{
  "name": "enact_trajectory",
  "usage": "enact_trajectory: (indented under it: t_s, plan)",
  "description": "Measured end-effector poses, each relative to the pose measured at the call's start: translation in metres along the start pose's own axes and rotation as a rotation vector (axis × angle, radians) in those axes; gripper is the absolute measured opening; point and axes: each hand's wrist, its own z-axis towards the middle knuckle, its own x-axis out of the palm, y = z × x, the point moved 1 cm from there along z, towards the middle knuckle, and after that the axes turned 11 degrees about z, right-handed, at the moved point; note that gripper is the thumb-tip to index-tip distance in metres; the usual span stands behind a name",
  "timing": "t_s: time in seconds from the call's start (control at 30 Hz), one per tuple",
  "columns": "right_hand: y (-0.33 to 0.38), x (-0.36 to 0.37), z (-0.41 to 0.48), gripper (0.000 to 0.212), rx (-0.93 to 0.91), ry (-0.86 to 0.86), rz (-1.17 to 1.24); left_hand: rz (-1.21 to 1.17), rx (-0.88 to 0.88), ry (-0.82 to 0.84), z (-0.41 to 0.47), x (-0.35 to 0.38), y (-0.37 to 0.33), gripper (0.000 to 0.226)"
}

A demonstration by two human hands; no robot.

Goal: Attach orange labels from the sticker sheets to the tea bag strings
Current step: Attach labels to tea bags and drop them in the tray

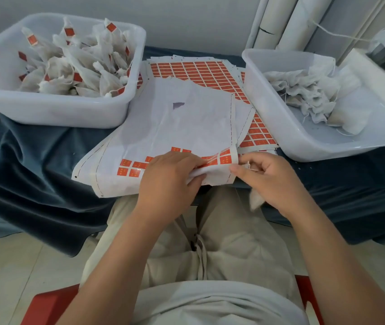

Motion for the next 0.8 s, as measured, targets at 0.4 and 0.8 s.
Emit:
enact_trajectory:
  t_s: [0.4,0.8]
  plan:
    - [0.019,0.007,-0.008,0.013,-0.220,0.185,0.145,-0.195,0.100,-0.133,0.002,-0.023,-0.028,0.028]
    - [0.028,0.007,-0.013,0.015,-0.335,0.167,-0.044,-0.310,0.081,0.060,0.002,-0.029,-0.023,0.034]
